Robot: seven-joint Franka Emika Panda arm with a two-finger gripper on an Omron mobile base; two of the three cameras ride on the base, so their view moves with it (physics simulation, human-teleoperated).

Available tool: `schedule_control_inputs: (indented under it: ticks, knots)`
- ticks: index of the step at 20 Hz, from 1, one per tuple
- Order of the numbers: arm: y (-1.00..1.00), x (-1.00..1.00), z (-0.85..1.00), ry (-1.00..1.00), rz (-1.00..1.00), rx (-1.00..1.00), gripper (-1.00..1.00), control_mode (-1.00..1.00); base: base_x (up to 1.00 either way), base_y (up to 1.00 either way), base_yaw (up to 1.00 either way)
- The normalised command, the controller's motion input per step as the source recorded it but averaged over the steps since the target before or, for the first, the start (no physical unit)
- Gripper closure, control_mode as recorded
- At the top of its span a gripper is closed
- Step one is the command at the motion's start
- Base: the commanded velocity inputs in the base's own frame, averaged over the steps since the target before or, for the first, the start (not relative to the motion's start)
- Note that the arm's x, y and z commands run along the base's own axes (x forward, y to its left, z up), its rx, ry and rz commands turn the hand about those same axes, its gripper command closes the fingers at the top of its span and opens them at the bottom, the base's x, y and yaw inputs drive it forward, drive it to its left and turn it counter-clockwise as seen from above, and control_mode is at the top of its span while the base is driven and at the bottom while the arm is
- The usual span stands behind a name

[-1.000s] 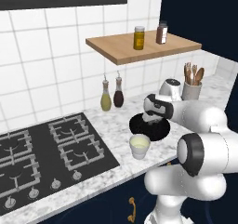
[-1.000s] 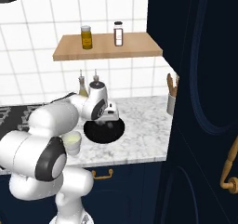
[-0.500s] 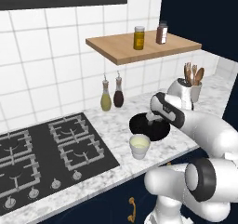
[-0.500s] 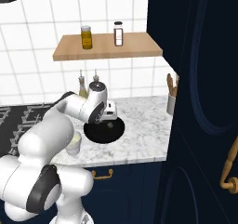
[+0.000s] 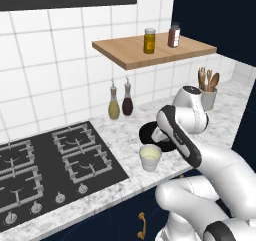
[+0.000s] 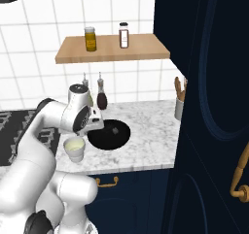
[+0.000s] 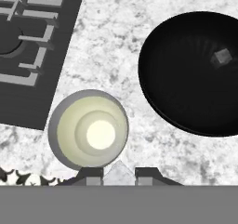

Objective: Grab a lemon wedge from the fridge and one ice cube from the ice bowl, and put them in the glass of lemonade.

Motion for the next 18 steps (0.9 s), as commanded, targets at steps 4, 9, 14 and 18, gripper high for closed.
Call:
schedule_control_inputs:
  ticks: [4,9,14,18]
  knots:
    - [0.48,-0.07,-0.03,0.06,0.01,-0.04,1.00,-1.00,0.00,0.00,0.00]
    - [0.25,0.00,-0.06,0.07,0.00,-0.04,1.00,-1.00,0.00,0.00,0.00]
    - [0.03,0.00,-0.05,0.03,0.00,0.00,1.00,-1.00,0.00,0.00,0.00]
    - [0.00,0.01,-0.06,0.00,0.00,0.00,1.00,-1.00,0.00,0.00,0.00]
